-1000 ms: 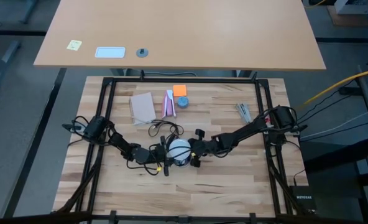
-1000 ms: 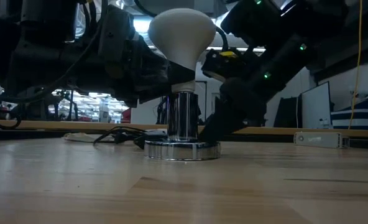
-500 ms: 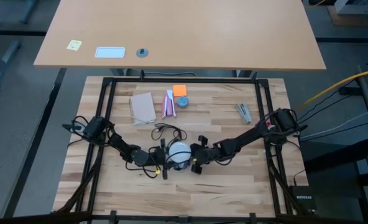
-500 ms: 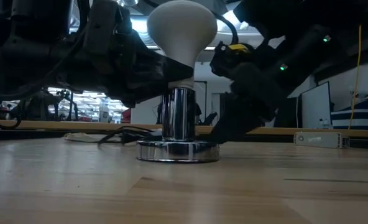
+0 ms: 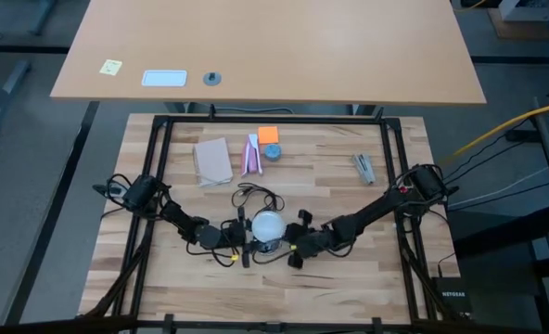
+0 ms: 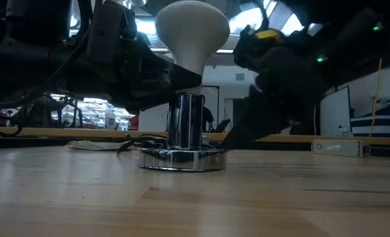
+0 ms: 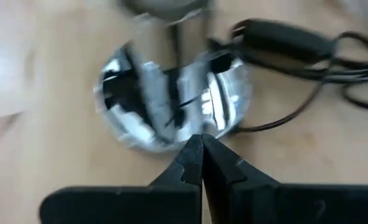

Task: Screw lightbulb
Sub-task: Insert the lightbulb into the lamp

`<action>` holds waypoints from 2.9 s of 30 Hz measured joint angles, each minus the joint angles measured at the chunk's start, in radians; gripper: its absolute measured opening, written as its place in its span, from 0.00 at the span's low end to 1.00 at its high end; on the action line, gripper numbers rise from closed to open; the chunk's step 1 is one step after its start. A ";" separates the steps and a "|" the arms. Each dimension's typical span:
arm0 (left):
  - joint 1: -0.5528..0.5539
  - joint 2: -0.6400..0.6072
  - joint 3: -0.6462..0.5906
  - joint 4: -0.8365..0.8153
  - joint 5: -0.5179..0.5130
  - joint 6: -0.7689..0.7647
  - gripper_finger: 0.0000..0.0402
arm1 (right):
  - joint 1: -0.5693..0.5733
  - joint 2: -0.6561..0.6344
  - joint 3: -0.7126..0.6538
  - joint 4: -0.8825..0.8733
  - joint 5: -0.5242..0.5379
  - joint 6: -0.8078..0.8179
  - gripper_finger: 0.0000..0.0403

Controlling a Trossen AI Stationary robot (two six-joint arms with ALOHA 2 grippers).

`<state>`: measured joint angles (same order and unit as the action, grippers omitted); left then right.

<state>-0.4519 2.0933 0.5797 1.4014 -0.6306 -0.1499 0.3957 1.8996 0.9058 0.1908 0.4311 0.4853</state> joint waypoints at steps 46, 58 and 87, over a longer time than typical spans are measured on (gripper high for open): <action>-0.002 0.001 0.001 -0.019 -0.004 0.001 0.38 | -0.013 0.055 -0.001 0.044 -0.076 0.042 0.01; -0.004 0.000 0.001 -0.027 -0.008 -0.008 0.38 | 0.079 0.059 0.052 0.027 -0.055 0.150 0.01; -0.005 0.000 0.002 -0.029 -0.017 0.005 0.38 | 0.043 -0.189 0.071 -0.330 0.252 0.033 0.01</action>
<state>-0.4564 2.0933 0.5816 1.3720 -0.6479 -0.1452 0.4390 1.7103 0.9764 -0.1389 0.6836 0.5184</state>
